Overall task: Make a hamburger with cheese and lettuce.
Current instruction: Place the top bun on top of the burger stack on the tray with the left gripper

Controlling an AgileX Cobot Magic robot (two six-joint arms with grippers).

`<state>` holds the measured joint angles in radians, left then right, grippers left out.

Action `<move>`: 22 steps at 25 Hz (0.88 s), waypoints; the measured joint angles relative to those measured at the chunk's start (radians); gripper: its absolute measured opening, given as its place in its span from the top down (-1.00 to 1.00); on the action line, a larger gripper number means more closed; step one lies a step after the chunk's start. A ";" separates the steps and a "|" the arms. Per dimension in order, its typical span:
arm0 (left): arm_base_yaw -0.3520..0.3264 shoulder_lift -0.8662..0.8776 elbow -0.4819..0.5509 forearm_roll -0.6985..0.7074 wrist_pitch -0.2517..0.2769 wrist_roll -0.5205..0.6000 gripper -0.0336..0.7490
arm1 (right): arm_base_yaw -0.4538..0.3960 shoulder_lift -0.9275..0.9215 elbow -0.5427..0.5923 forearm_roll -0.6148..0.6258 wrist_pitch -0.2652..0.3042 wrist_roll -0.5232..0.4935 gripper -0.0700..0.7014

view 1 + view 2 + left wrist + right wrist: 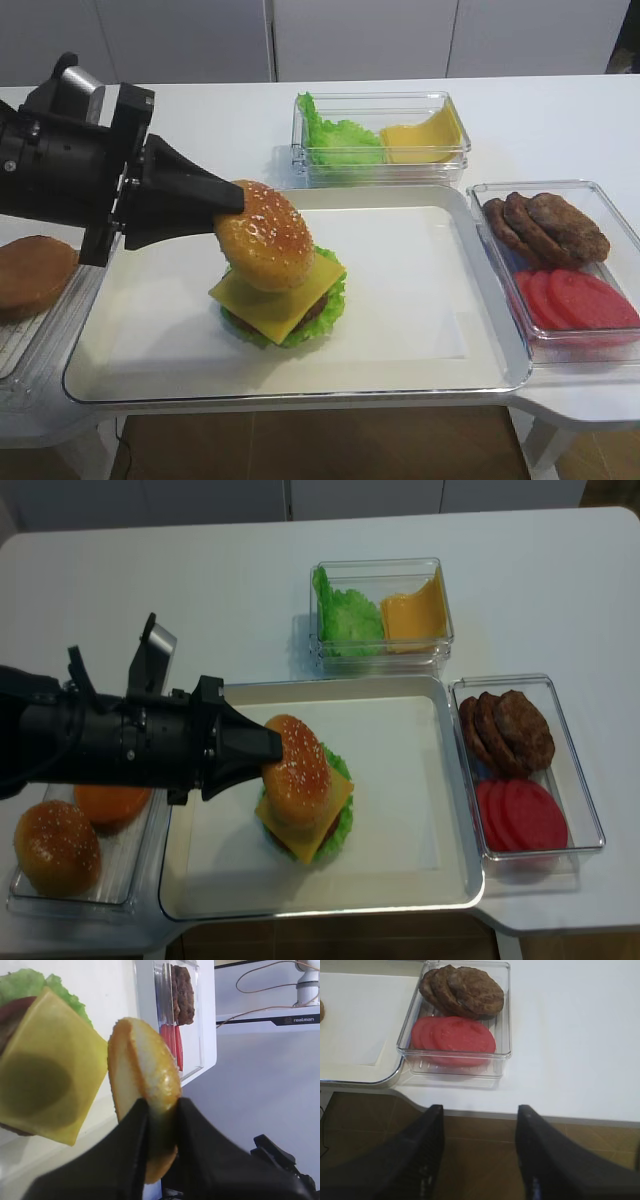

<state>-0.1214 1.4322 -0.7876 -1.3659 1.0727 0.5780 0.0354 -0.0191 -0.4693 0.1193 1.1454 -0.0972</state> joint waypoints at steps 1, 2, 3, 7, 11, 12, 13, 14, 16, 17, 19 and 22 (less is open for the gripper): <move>0.000 0.005 0.000 0.000 0.000 0.002 0.61 | 0.000 0.000 0.000 0.000 0.000 0.002 -0.14; -0.002 0.009 0.000 0.000 0.000 0.004 0.61 | 0.000 0.000 0.000 0.000 0.000 0.002 -0.14; -0.007 0.017 0.000 0.000 0.000 0.004 0.61 | 0.000 0.000 0.000 0.000 0.000 0.002 -0.14; -0.009 0.046 0.000 -0.002 0.000 0.015 0.61 | 0.000 0.000 0.000 0.000 0.000 0.002 -0.14; -0.009 0.059 0.000 -0.012 0.000 0.028 0.62 | 0.000 0.000 0.000 0.000 0.000 0.002 -0.14; -0.009 0.061 0.000 -0.018 0.000 0.033 0.62 | 0.000 0.000 0.000 0.000 0.000 0.002 -0.14; -0.009 0.065 0.000 -0.023 0.001 0.034 0.62 | 0.000 0.000 0.000 0.000 0.000 0.002 -0.14; -0.009 0.069 0.000 -0.027 0.001 0.037 0.62 | 0.000 0.000 0.000 0.000 0.000 0.002 -0.14; -0.009 0.078 0.000 -0.029 0.001 0.041 0.62 | 0.000 0.000 0.000 0.000 0.000 0.002 -0.14; -0.009 0.083 0.000 -0.029 0.001 0.044 0.62 | 0.000 0.000 0.000 0.000 0.000 0.002 -0.14; -0.009 0.093 0.000 -0.032 0.001 0.050 0.62 | 0.000 0.000 0.000 0.000 0.000 0.002 -0.14; -0.009 0.100 0.000 -0.055 0.001 0.068 0.62 | 0.000 0.000 0.000 0.000 0.000 0.002 -0.14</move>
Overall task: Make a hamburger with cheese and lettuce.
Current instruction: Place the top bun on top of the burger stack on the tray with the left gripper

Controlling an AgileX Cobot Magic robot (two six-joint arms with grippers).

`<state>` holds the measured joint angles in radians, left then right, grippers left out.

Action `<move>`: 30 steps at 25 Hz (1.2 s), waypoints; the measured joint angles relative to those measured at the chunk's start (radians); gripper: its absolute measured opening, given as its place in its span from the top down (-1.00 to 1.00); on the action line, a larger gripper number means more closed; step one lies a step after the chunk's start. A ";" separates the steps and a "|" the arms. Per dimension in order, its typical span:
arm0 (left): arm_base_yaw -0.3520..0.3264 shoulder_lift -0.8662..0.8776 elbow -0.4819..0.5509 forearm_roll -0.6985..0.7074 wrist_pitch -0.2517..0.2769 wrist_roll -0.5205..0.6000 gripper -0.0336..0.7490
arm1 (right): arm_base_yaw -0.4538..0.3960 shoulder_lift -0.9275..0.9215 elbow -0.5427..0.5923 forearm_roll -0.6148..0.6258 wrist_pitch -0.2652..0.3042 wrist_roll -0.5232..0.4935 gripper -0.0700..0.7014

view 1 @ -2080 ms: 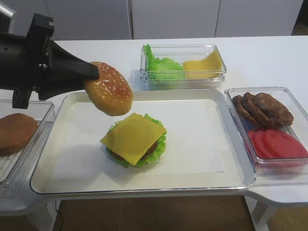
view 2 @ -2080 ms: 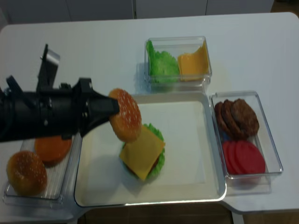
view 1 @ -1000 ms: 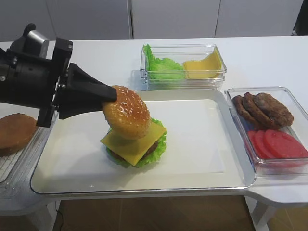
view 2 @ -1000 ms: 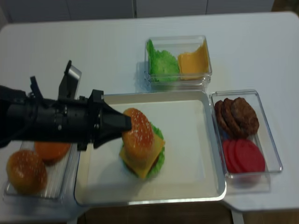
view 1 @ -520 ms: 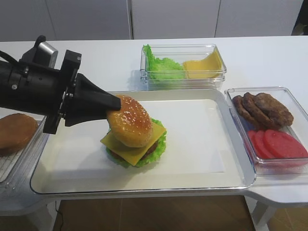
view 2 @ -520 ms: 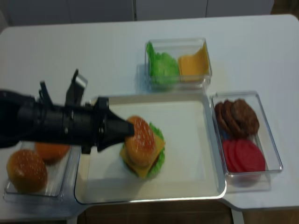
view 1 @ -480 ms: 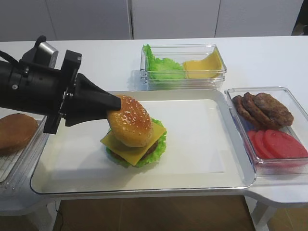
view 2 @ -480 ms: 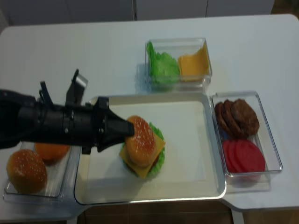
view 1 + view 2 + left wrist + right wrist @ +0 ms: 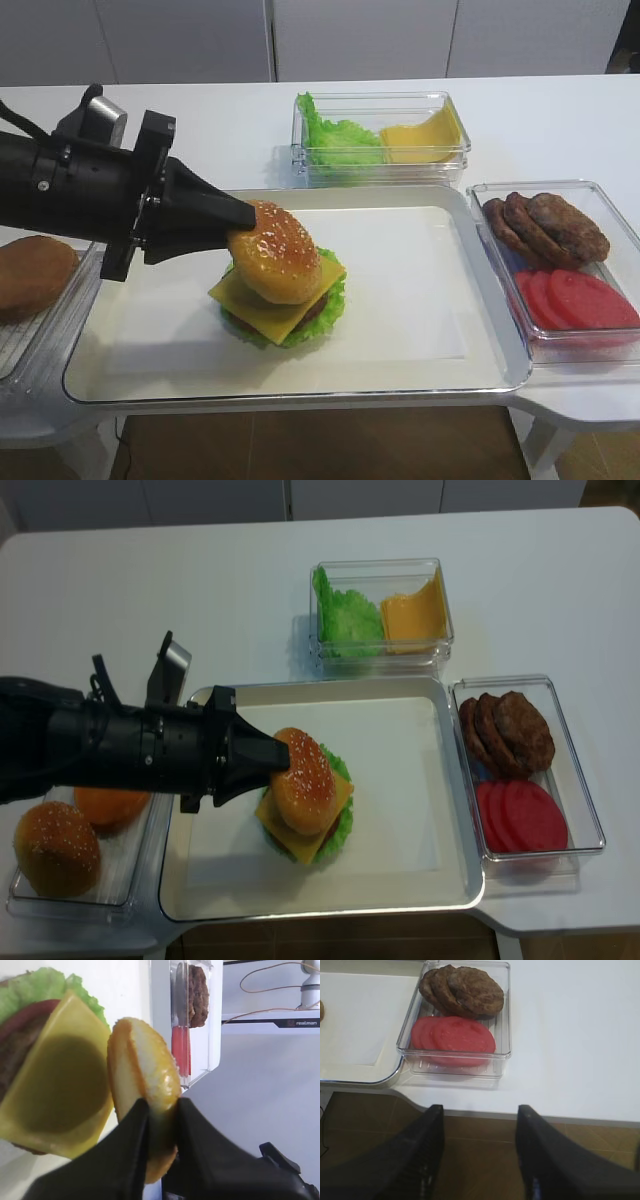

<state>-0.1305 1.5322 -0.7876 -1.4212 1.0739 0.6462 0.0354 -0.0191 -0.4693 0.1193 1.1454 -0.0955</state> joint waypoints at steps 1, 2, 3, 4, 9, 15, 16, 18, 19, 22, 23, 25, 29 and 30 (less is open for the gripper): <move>0.000 0.004 0.000 -0.007 0.000 0.006 0.62 | 0.000 0.000 0.000 0.000 0.000 0.000 -0.14; 0.000 0.006 0.000 -0.016 0.001 0.009 0.62 | 0.000 0.000 0.000 0.000 0.000 0.000 -0.14; 0.000 0.008 0.000 -0.021 0.001 0.011 0.62 | 0.000 0.000 0.000 0.000 0.000 0.000 -0.14; 0.000 0.008 0.000 -0.024 0.001 0.016 0.62 | 0.000 0.000 0.000 0.000 0.000 0.000 -0.14; 0.000 0.008 0.000 -0.027 0.001 0.021 0.62 | 0.000 0.000 0.000 0.000 0.000 0.000 -0.14; 0.000 0.008 0.000 -0.027 -0.001 0.021 0.63 | 0.000 0.000 0.000 0.000 0.000 -0.002 -0.14; 0.000 0.008 0.000 -0.027 -0.003 0.021 0.63 | 0.000 0.000 0.000 0.000 0.000 -0.002 -0.14; 0.000 0.008 0.000 -0.027 -0.007 0.021 0.63 | 0.000 0.000 0.000 0.000 0.000 -0.002 -0.14; 0.000 0.008 0.000 -0.027 -0.008 0.021 0.63 | 0.000 0.000 0.000 0.000 0.000 -0.002 -0.14; 0.000 0.009 0.000 -0.027 -0.015 0.026 0.63 | 0.000 0.000 0.000 0.000 0.000 -0.002 -0.14; 0.000 0.011 0.000 -0.027 -0.015 0.029 0.63 | 0.000 0.000 0.000 0.000 0.000 -0.002 -0.14; 0.000 0.025 0.000 -0.031 -0.015 0.031 0.63 | 0.000 0.000 0.000 0.000 0.000 -0.002 -0.14; 0.000 0.053 -0.002 -0.060 -0.001 0.033 0.63 | 0.000 0.000 0.000 0.000 0.000 -0.002 -0.14; 0.000 0.056 -0.002 -0.065 -0.001 0.033 0.63 | 0.000 0.000 0.000 0.000 0.000 -0.002 -0.14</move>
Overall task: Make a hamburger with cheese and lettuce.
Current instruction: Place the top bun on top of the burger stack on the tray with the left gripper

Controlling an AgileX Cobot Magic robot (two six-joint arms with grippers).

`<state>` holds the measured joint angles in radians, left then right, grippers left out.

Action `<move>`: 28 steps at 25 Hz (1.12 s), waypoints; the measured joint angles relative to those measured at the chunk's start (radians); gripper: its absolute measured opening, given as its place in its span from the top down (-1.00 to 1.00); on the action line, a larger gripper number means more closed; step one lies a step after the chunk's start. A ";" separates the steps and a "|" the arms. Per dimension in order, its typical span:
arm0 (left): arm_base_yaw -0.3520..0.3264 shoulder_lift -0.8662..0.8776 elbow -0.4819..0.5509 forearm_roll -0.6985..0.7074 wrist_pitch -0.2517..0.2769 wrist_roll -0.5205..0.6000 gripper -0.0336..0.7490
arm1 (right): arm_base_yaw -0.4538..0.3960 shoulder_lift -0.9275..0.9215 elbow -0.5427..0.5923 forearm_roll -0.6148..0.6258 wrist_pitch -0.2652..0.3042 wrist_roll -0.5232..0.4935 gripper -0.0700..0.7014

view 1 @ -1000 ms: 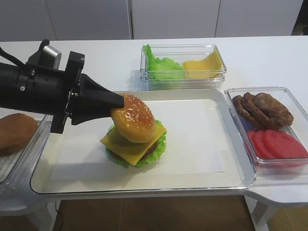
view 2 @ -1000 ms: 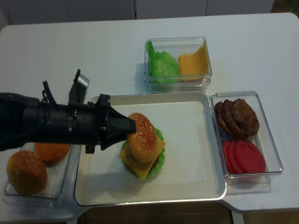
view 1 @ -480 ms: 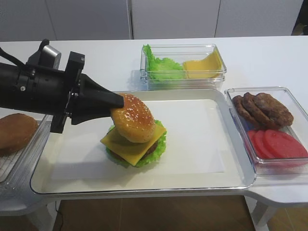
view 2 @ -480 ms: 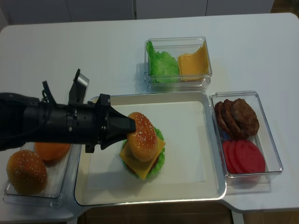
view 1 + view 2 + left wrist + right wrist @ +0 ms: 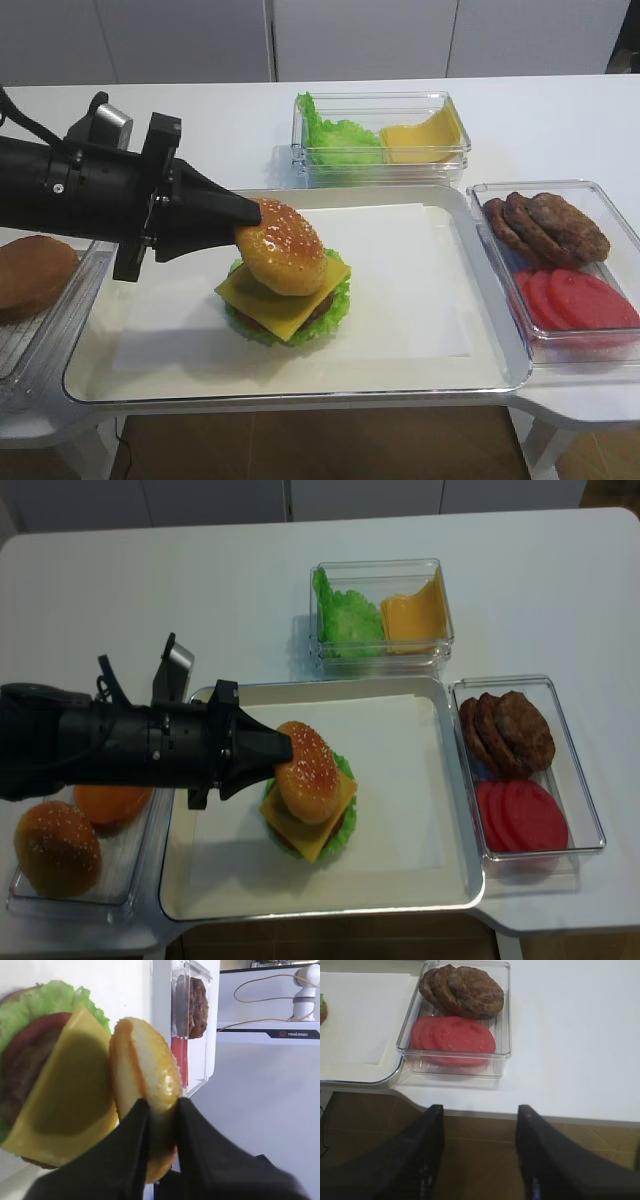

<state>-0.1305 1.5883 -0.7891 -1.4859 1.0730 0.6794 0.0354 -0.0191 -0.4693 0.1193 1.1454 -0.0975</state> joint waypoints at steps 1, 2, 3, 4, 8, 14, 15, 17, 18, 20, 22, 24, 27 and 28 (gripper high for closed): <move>0.000 0.000 0.000 -0.002 0.002 0.004 0.63 | 0.000 0.000 0.000 0.000 0.000 0.000 -0.14; 0.000 0.000 0.000 -0.003 0.002 0.008 0.63 | 0.000 0.000 0.000 0.000 0.000 0.000 -0.14; 0.000 0.000 0.000 -0.003 0.002 0.009 0.63 | 0.000 0.000 0.000 0.000 0.000 0.000 -0.14; 0.000 0.000 0.000 -0.003 0.002 0.010 0.63 | 0.000 0.000 0.000 0.000 0.000 0.000 -0.14; 0.000 0.000 0.000 -0.003 0.002 0.015 0.63 | 0.000 0.000 0.000 0.000 0.000 0.000 -0.14; 0.000 0.003 0.000 -0.052 0.039 0.047 0.63 | 0.000 0.000 0.000 0.000 0.000 0.002 -0.14; 0.000 0.003 0.000 -0.062 0.051 0.051 0.63 | 0.000 0.000 0.000 0.000 0.000 0.002 -0.14; 0.000 0.003 0.000 -0.068 0.063 0.056 0.63 | 0.000 0.000 0.000 0.000 0.000 0.002 -0.14; 0.000 0.003 0.000 -0.068 0.063 0.058 0.63 | 0.000 0.000 0.000 0.000 0.000 0.002 -0.14; 0.000 0.003 0.000 -0.058 0.063 0.063 0.63 | 0.000 0.000 0.000 0.000 0.000 0.002 -0.14; 0.000 0.003 0.000 -0.035 0.053 0.063 0.63 | 0.000 0.000 0.000 0.000 0.000 0.002 -0.14; 0.000 0.003 0.000 0.001 0.036 0.055 0.63 | 0.000 0.000 0.000 0.000 0.000 0.002 -0.14; 0.000 0.003 0.000 0.014 0.032 0.044 0.63 | 0.000 0.000 0.000 0.000 0.000 0.002 -0.14; 0.000 0.003 0.000 0.013 0.032 0.043 0.63 | 0.000 0.000 0.000 0.000 0.000 0.002 -0.14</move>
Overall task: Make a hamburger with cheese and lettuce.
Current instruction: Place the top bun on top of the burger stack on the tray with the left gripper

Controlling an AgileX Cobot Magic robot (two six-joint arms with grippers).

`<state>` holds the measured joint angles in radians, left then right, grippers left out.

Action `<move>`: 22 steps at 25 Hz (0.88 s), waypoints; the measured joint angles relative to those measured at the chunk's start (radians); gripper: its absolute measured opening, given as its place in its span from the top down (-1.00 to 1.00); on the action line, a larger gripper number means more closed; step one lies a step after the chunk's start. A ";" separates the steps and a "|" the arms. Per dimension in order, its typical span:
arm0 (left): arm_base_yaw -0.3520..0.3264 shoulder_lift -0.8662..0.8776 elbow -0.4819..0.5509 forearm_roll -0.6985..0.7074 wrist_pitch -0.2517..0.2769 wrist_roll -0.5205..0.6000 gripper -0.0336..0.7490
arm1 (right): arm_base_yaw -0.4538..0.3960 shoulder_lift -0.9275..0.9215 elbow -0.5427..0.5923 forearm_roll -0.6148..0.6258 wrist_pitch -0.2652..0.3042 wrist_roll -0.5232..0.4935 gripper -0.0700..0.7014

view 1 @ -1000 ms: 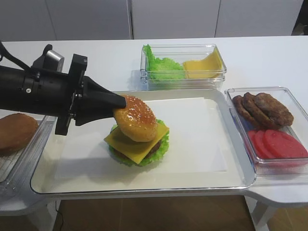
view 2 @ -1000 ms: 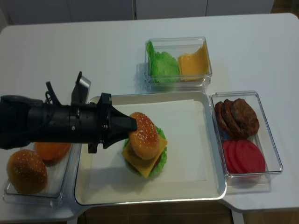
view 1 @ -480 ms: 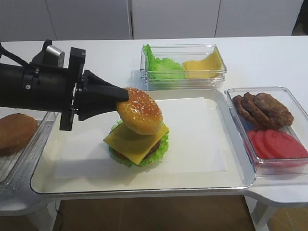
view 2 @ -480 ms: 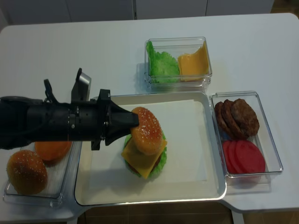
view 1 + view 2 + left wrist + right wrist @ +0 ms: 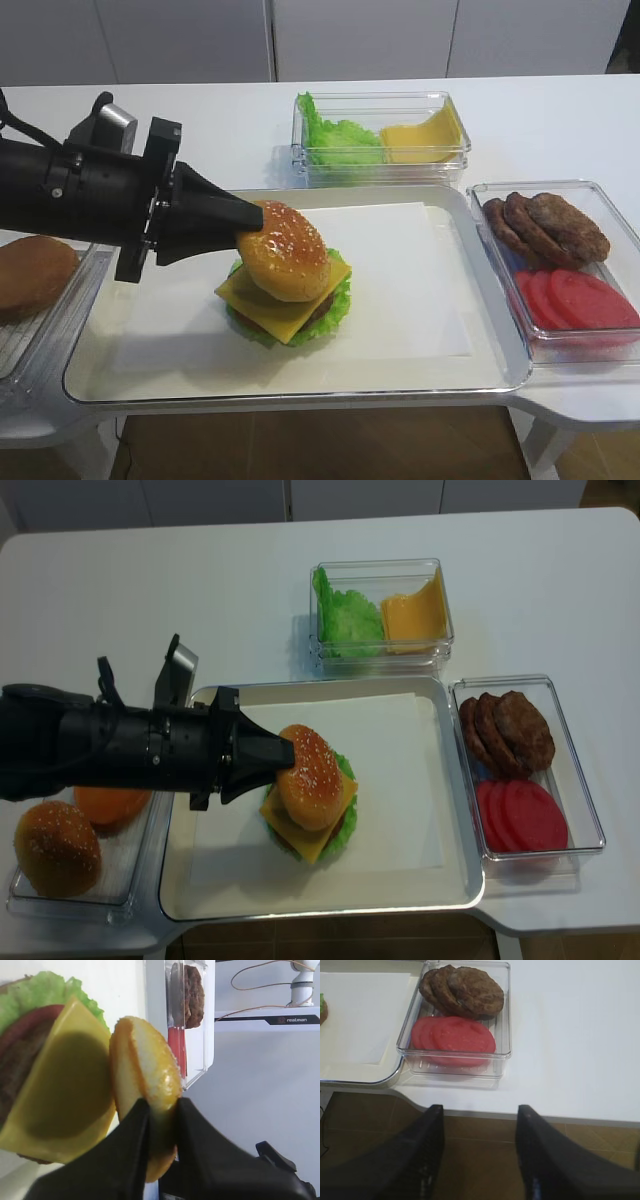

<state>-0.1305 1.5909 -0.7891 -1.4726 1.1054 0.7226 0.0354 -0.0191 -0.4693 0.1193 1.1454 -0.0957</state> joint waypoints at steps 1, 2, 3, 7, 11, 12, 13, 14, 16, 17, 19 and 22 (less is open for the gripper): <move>0.000 0.000 -0.001 0.000 0.000 -0.002 0.63 | 0.000 0.000 0.000 0.000 0.000 0.000 -0.14; 0.000 0.000 -0.001 0.000 0.000 -0.002 0.63 | 0.000 0.000 0.000 0.000 0.000 0.000 -0.14; 0.000 0.000 -0.001 0.000 0.000 -0.002 0.63 | 0.000 0.000 0.000 0.000 0.000 0.000 -0.14; 0.000 0.000 -0.002 -0.017 0.000 -0.002 0.63 | 0.000 0.000 0.000 0.000 0.000 0.000 -0.14; 0.000 0.000 -0.002 -0.027 0.000 -0.002 0.63 | 0.000 0.000 0.000 0.000 0.000 0.000 -0.14; 0.000 0.000 -0.002 -0.027 0.000 -0.002 0.63 | 0.000 0.000 0.000 0.000 0.000 0.000 -0.14; 0.000 0.000 -0.002 -0.027 0.000 -0.004 0.63 | 0.000 0.000 0.000 0.000 0.000 0.000 -0.14; 0.000 0.000 -0.002 -0.027 0.000 -0.004 0.63 | 0.000 0.000 0.000 0.000 0.000 0.000 -0.14; 0.000 0.000 -0.002 -0.025 0.000 -0.004 0.63 | 0.000 0.000 0.000 0.000 0.000 0.000 -0.14; 0.000 0.000 -0.002 -0.023 0.000 -0.004 0.63 | 0.000 0.000 0.000 0.000 0.000 0.000 -0.14; 0.000 0.000 -0.002 -0.019 0.000 -0.004 0.63 | 0.000 0.000 0.000 0.000 0.000 0.000 -0.14; 0.000 0.000 -0.002 -0.019 -0.002 -0.004 0.63 | 0.000 0.000 0.000 0.000 0.000 0.000 -0.14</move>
<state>-0.1305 1.5909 -0.7914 -1.4913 1.1033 0.7186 0.0354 -0.0191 -0.4693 0.1193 1.1454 -0.0957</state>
